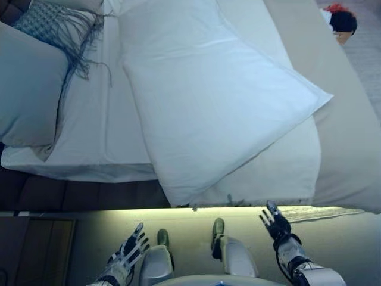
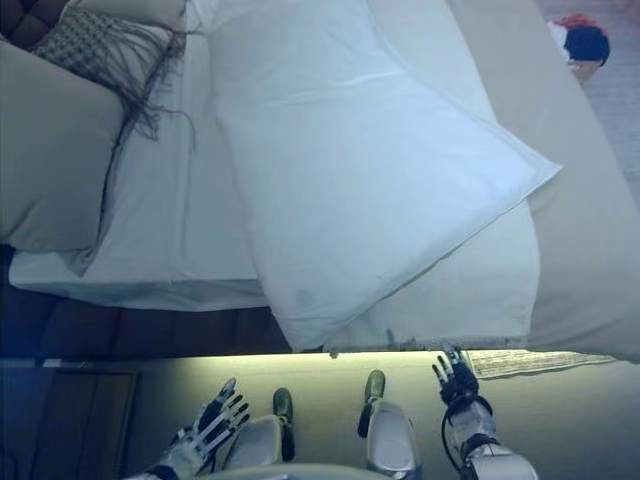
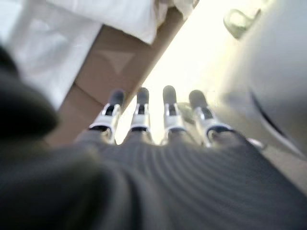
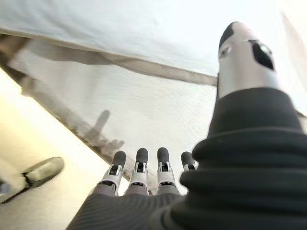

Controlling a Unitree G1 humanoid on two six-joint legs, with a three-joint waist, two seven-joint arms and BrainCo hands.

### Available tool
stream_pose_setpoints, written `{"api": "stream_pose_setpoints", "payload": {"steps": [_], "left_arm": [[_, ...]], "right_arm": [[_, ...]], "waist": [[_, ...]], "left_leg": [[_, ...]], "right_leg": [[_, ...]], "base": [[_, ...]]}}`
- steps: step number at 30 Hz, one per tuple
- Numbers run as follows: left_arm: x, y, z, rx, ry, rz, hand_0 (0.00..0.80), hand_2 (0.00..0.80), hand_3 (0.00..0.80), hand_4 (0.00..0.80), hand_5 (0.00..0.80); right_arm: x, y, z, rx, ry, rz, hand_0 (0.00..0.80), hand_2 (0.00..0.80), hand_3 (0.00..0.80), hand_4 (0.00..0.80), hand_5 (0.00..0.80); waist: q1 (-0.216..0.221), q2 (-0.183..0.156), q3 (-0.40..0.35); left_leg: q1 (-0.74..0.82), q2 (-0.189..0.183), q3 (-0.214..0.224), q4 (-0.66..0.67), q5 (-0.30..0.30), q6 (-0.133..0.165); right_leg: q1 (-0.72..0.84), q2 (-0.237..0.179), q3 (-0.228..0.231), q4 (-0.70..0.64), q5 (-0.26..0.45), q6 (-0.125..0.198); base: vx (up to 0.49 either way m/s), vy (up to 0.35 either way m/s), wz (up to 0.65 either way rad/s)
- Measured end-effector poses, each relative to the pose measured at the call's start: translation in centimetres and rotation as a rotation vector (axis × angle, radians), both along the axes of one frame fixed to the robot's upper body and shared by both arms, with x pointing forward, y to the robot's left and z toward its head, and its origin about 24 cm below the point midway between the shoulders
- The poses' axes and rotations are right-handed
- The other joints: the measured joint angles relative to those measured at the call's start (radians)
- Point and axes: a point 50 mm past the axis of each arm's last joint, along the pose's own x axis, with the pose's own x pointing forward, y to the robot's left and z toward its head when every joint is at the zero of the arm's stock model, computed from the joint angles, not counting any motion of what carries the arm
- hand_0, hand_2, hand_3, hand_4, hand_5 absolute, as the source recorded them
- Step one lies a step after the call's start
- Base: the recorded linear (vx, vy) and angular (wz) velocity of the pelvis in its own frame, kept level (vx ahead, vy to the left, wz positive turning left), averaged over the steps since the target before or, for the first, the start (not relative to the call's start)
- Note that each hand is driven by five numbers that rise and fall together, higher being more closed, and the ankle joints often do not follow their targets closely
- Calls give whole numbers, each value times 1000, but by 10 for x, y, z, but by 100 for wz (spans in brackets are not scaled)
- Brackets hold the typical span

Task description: Make the bed neatly

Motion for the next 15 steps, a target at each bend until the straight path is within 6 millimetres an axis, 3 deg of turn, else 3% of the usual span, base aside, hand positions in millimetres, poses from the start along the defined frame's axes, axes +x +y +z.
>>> {"api": "stream_pose_setpoints", "payload": {"steps": [2, 5, 9, 15], "left_arm": [[8, 0, 3, -6, -29, -9, 0, 0, 0, 0, 0], [26, 6, 12, -13, -98, -14, 0, 0, 0, 0, 0], [64, 14, 34, -18, -237, -16, 0, 0, 0, 0, 0], [102, -2, 62, -115, -423, 1, 0, 0, 0, 0, 0]], "right_arm": [[7, -11, 7, -28, 2, -50, 0, 0, 0, 0, 0], [20, -30, 22, -73, 6, -89, 0, 0, 0, 0, 0], [71, -51, 70, -128, -106, -139, 0, 0, 0, 0, 0], [123, -73, 144, -163, -282, -152, 0, 0, 0, 0, 0]], "waist": [[3, 12, 26], [25, 18, 76], [42, 26, 168], [76, 54, 242]], "left_leg": [[-21, -5, -4, 25, -4, -13], [-62, -14, -14, 64, -15, -6], [-171, -24, -32, 141, -22, 2], [-333, -47, -56, 246, -29, 14]], "right_leg": [[-9, -8, -1, 7, 3, 3], [-36, -24, -6, 28, 4, 5], [-120, -46, -18, 81, 5, 4], [-273, -82, -13, 187, -11, 0]], "base": [[-36, -64, 8], [-95, -68, 12], [-123, -29, 16], [-86, 4, 12]]}}
